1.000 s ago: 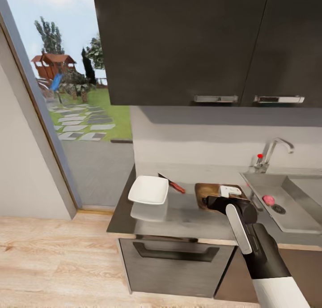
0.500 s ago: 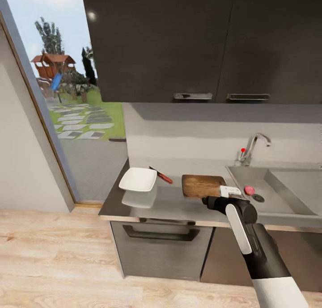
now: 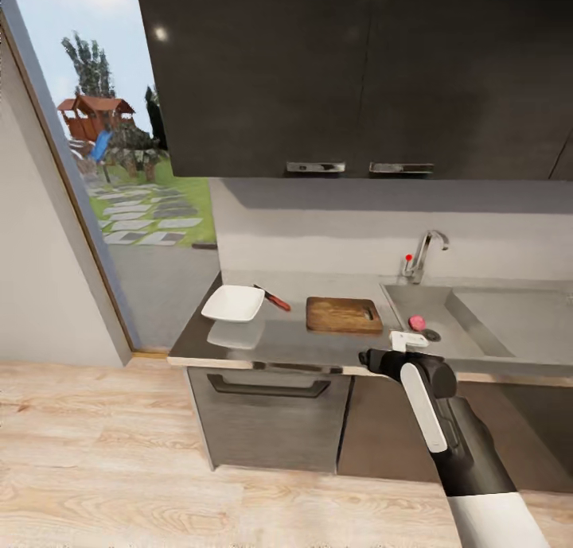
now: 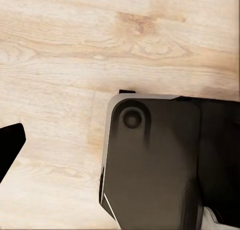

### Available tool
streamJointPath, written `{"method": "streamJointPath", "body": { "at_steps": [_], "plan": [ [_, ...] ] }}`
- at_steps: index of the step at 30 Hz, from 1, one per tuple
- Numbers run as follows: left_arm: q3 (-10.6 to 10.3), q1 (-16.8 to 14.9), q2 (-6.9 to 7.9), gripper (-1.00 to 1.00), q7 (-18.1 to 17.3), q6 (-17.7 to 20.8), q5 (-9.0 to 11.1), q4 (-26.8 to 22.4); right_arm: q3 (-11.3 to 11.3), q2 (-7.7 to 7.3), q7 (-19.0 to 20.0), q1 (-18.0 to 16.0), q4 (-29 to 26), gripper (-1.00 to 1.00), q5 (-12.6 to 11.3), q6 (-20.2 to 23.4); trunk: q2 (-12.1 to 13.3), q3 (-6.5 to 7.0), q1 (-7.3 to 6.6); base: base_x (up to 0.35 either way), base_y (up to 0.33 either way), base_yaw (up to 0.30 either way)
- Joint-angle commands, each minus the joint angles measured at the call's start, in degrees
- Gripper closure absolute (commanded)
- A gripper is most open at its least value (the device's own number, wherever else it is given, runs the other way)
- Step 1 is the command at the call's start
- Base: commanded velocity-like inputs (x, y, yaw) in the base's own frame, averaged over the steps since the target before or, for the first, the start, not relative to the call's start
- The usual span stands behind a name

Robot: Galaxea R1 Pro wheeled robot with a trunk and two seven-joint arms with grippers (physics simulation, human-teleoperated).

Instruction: In the kitchen, take the Vidalia onion out of the sink, dice it on the chopping board with the paring knife, put the diced onion into the bowl on the countertop, then place both the paring knife and the chopping board into the sink.

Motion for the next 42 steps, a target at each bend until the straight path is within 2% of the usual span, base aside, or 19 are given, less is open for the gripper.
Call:
{"method": "streamJointPath", "body": {
  "at_steps": [1, 13, 17, 21, 23, 26, 27, 28, 29, 30, 31, 32, 33, 34, 35, 38, 42],
  "plan": [
    [0.12, 0.03, -0.05, -1.00, -0.01, -0.08, 0.02, -0.08, 0.11, -0.03, -0.58, -0.06, 0.02, -1.00, -0.56, 0.14, -0.13, -0.12, 0.01, -0.274, -0.180, 0.000],
    [0.09, 0.00, -0.05, -1.00, -0.01, -0.07, 0.02, -0.17, 0.09, -0.03, -0.32, 0.00, 2.23, -1.00, -0.40, -0.02, -0.13, -0.12, 0.01, -0.254, -0.168, 0.000],
    [0.07, 0.00, -0.07, -1.00, -0.05, -0.08, 0.02, -0.33, -0.02, -0.68, -0.16, 0.19, 8.67, -1.00, -0.32, -2.05, -0.13, -0.12, 0.01, -0.031, -0.022, 0.000],
    [0.06, 0.00, -0.07, -1.00, -0.10, -0.08, 0.02, -0.38, -0.04, -1.48, -0.07, 0.27, 15.72, -1.00, -0.09, -8.56, -0.13, -0.12, 0.01, -0.006, -0.004, 0.000],
    [0.06, 0.00, -0.06, -1.00, -0.15, -0.08, 0.02, -0.46, 0.01, -2.09, 0.75, 0.30, 21.65, -1.00, 0.01, -14.51, -0.13, -0.12, 0.01, -0.002, -0.001, 0.000],
    [0.06, 0.00, -0.09, -1.00, -0.19, -0.06, 0.02, -0.52, 0.11, -2.37, 3.13, 0.32, 27.97, -1.00, 0.58, -19.92, -0.13, -0.12, 0.01, 0.000, 0.000, 0.000],
    [0.06, 0.00, -0.10, -1.00, -0.23, -0.07, 0.02, -0.57, 0.42, -2.45, 5.60, 0.31, 33.00, -1.00, 2.23, -23.84, -0.13, -0.12, 0.01, 0.000, 0.000, 0.000],
    [0.08, 0.00, -0.13, -1.00, -0.23, -0.02, 0.02, -0.60, 0.80, -2.46, 9.90, 0.32, 41.21, -1.00, 6.07, -30.64, -0.13, -0.12, 0.01, 0.000, 0.000, 0.000],
    [0.09, 0.00, -0.13, -1.00, -0.21, -0.01, 0.02, -0.61, 0.90, -2.38, 12.41, 0.32, 46.40, -1.00, 8.31, -35.34, -0.13, -0.12, 0.01, 0.000, 0.000, 0.000],
    [0.08, 0.00, -0.13, -1.00, -0.21, -0.01, 0.02, -0.61, 0.94, -2.32, 13.72, 0.33, 49.21, -1.00, 9.45, -38.06, -0.13, -0.12, 0.01, 0.000, 0.000, 0.000],
    [0.10, -0.03, -0.14, -1.00, -0.18, 0.00, -0.01, -0.62, 1.00, -2.18, 16.18, 0.33, 55.10, -1.00, 11.70, -44.19, -0.13, -0.12, 0.01, 0.000, 0.000, 0.000],
    [0.09, -0.04, -0.14, -1.00, -0.16, 0.00, -0.02, -0.63, 1.02, -2.10, 17.29, 0.33, 58.04, -1.00, 12.78, -47.53, -0.13, -0.12, 0.01, 0.000, 0.000, 0.000],
    [0.08, -0.06, -0.14, -1.00, -0.14, 0.01, -0.04, -0.76, 1.05, -1.96, 19.11, 0.32, 63.81, -1.00, 14.71, -54.54, -0.13, -0.12, 0.01, 0.000, 0.000, 0.000],
    [0.07, -0.07, -0.14, -1.00, -0.06, 0.01, -0.06, -1.66, 1.06, -1.63, 21.43, 0.35, 75.34, -1.00, 17.75, -70.58, -0.13, -0.12, 0.01, 0.000, 0.000, 0.000],
    [0.06, -0.08, -0.14, -1.00, -0.04, 0.03, -0.06, -2.15, 1.04, -1.42, 21.89, 0.43, 77.70, -1.00, 18.31, -74.60, -0.13, -0.12, 0.01, 0.000, 0.000, 0.000],
    [0.06, -0.12, -0.17, -1.00, -0.02, 0.05, -0.02, -2.91, 1.02, -1.22, 22.47, 1.14, 80.10, -1.00, 18.90, -78.93, -0.13, -0.12, 0.01, 0.000, 0.000, 0.000],
    [0.06, -0.16, -1.06, -1.00, -0.01, 0.02, -0.05, -3.36, 1.01, -1.06, 22.78, 5.18, 81.34, -1.00, 19.20, -82.16, -0.13, -0.12, 0.01, 0.000, 0.000, 0.000]
  ]
}}
